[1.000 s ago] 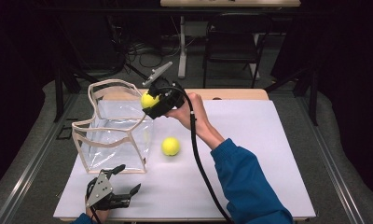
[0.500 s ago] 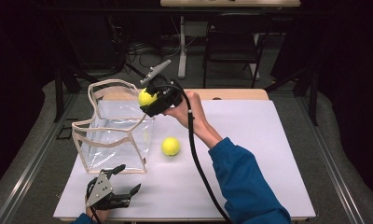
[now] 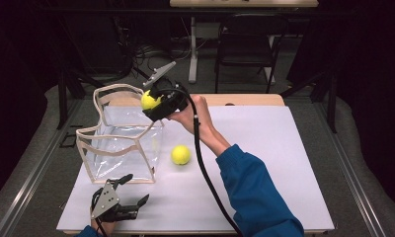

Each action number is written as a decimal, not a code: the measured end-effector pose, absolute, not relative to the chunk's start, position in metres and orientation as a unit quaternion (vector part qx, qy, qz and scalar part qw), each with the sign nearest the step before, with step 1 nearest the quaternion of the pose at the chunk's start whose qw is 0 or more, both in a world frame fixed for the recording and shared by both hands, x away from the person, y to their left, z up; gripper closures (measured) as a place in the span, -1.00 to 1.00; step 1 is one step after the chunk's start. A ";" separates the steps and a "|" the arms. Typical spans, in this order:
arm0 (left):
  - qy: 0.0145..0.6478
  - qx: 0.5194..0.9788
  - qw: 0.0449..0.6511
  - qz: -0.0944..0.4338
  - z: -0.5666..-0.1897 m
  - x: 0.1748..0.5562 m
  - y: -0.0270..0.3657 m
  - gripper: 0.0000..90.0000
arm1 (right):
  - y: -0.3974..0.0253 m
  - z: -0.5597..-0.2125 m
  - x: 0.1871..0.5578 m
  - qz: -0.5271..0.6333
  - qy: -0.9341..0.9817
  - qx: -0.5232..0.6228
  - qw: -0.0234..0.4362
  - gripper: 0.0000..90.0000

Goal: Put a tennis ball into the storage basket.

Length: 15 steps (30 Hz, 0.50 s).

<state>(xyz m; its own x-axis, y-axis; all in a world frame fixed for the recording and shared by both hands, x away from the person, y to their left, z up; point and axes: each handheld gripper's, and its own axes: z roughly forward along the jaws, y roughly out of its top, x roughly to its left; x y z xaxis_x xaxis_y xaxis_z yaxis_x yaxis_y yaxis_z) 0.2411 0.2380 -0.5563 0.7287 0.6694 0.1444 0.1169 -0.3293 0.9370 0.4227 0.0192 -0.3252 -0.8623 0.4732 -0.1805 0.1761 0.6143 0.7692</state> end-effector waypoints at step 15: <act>0.255 0.770 0.521 0.266 -0.556 0.241 0.238 -0.64 | 0.034 -0.327 0.421 0.405 0.877 0.176 0.191 -0.43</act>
<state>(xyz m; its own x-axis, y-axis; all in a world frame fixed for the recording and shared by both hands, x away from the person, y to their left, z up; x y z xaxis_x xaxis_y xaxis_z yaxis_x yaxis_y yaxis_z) 0.2411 0.2384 -0.5562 0.7285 0.6699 0.1434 0.1164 -0.3273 0.9377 0.4212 0.0342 -0.3266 -0.8649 0.4638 -0.1920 0.1543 0.6095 0.7776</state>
